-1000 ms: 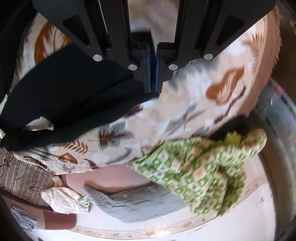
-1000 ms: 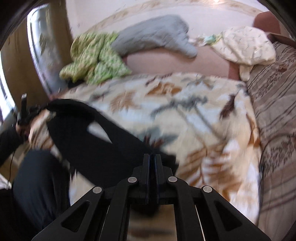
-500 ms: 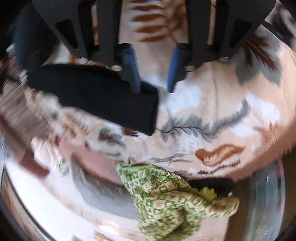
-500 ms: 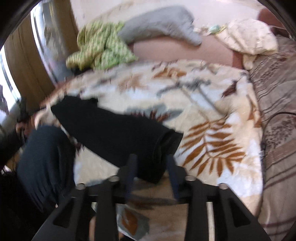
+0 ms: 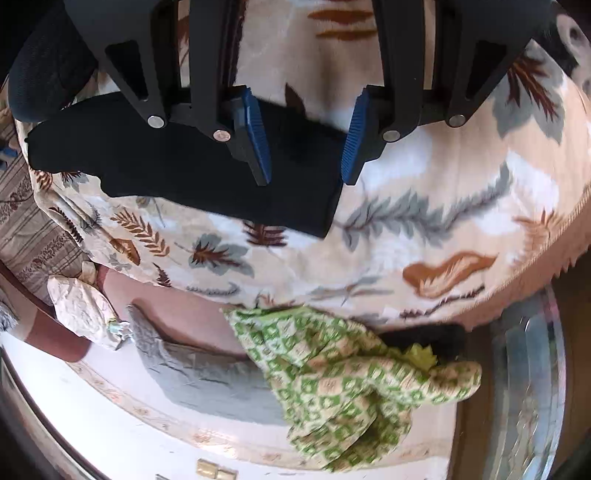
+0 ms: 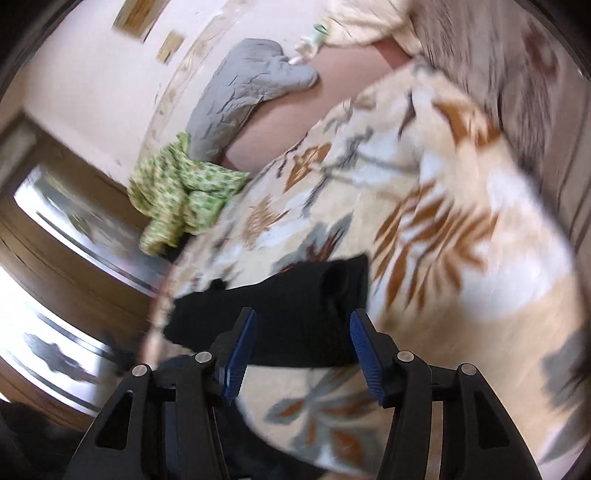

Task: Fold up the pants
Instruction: 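Open both grippers to release the folded pants, then grasp the folded black pants end with the left gripper while the right gripper grasps beside it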

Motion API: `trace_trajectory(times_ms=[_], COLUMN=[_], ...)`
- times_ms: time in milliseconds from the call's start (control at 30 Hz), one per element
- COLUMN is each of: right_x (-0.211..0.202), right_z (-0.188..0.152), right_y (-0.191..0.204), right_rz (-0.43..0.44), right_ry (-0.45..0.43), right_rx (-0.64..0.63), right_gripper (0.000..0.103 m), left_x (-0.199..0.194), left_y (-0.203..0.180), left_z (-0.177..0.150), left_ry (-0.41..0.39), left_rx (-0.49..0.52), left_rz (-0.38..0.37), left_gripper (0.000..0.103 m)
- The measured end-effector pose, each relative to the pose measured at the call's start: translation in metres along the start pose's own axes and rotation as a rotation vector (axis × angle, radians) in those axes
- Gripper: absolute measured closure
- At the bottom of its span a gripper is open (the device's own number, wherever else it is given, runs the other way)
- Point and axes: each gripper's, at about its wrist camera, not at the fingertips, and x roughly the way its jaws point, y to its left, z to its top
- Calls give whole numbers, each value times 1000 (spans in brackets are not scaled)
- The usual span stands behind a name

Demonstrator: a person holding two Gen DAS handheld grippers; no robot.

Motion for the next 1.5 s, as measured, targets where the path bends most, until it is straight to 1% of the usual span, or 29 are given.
trace_trajectory(times_ms=[33,67,100,167,200,233,300,367,400,433,467,533,600,633,667,700,767,833,900,1000,1100,1367,1500], right_x=[3,4,10,19,25,29,34,40,44,46,48,51,53,56,59,60,63,62,58,55,57,55,54], right_z=[-4,-7,-11,-16,-19,-18,-17,-18,-18,-18,-17,-14,-12,-12,-13,-13,-14,-14,-14,-13,-14,-14,-13], right_y=[-8,-13,-24,-36,-39,-40,-40,-42,-43,-45,-43,-35,-29,-26,-24,-23,-16,-11,-10,-7,-8,-8,-8], right_rz=[68,105,155,193,204,201,180,141,118,117,119,115,76,37,12,-1,-53,-80,-77,-69,-79,-80,-76], right_ry=[17,28,49,83,104,111,122,141,154,157,159,157,152,160,174,183,196,189,174,156,167,164,168], right_rx=[64,106,195,301,333,339,335,346,351,355,348,304,262,235,216,205,151,109,89,75,72,74,74], right_gripper=[48,48,48,48,48,48,47,47,47,47,47,48,55,72,93,98,98,98,98,98,98,98,97], left_x=[1,1,3,9,10,12,12,12,11,11,11,11,10,10,10,10,12,13,14,19,27,39,41], left_y=[4,8,14,24,27,30,33,34,34,34,34,36,40,43,47,53,61,67,70,72,72,74,80], left_z=[-3,-5,-7,-8,-10,-9,-9,-9,-9,-9,-9,-9,-10,-10,-10,-11,-12,-12,-11,-10,-10,-11,-18], left_ry=[11,21,39,78,89,96,98,99,100,102,103,103,102,103,107,120,134,154,157,165,184,192,201], left_rx=[-28,-56,-101,-193,-231,-269,-306,-320,-321,-322,-327,-342,-365,-388,-420,-472,-542,-603,-638,-671,-723,-767,-796], left_rz=[-10,-18,-36,-88,-105,-127,-155,-166,-168,-169,-176,-185,-187,-196,-209,-232,-270,-297,-315,-335,-375,-365,-325], left_gripper=[66,66,66,66,66,66,66,66,64,60,58,57,57,57,57,57,57,52,50,50,50,51,51])
